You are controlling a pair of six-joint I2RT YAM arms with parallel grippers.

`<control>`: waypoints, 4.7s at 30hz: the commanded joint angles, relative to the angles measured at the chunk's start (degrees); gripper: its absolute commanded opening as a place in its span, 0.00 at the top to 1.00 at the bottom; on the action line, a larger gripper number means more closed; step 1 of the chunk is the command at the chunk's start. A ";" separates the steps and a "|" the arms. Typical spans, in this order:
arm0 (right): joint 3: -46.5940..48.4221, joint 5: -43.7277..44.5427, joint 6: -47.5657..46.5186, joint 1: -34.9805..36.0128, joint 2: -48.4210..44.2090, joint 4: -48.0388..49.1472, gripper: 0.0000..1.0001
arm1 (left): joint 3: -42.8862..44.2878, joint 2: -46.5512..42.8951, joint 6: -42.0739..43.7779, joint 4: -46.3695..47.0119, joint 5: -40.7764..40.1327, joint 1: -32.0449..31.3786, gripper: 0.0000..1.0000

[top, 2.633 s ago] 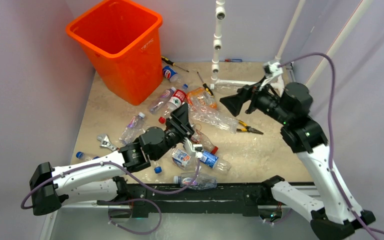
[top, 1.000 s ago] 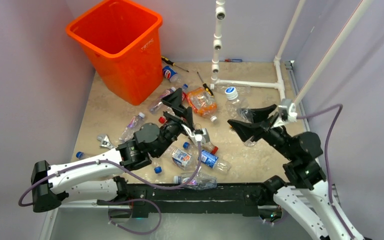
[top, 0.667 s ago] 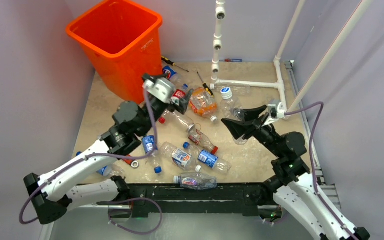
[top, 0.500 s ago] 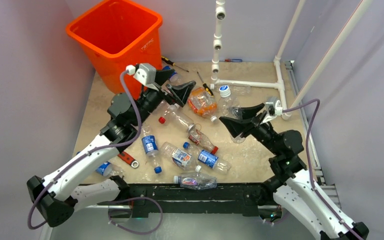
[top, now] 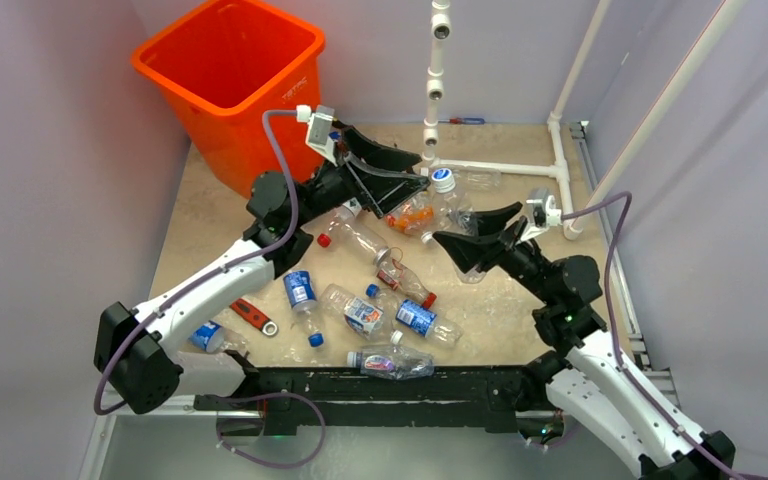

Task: Put the plastic bottles in the bin
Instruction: Pick up the plastic bottle at the center of the board, then place the plastic bottle in the trash bin.

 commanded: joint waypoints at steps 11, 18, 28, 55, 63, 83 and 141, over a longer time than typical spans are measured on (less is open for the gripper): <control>3.68 0.51 0.10 4.80 6.12 4.21 0.68 | 6.02 3.33 1.62 -1.19 5.12 -4.53 0.39; 1.44 3.68 0.30 6.66 3.61 8.41 0.69 | 4.65 2.71 3.01 -3.73 3.66 -4.70 0.29; 1.01 3.62 0.37 6.84 2.42 9.50 0.69 | 3.07 1.21 5.59 -6.73 1.20 -4.70 0.26; 9.59 10.47 -5.17 7.41 -3.98 -15.00 0.01 | 17.14 -3.96 31.75 -32.64 -17.99 -5.37 1.00; 5.31 16.01 -4.94 7.44 -11.69 -20.28 0.01 | 31.32 -1.06 55.96 -34.95 -53.27 -4.27 1.00; 1.67 16.03 -5.02 7.41 -11.81 -22.15 0.01 | 43.35 24.44 64.37 -3.00 -62.67 24.27 1.00; 1.34 35.14 4.66 7.42 14.48 -28.09 0.08 | -3.83 -7.81 25.68 -53.43 -59.75 -10.90 0.01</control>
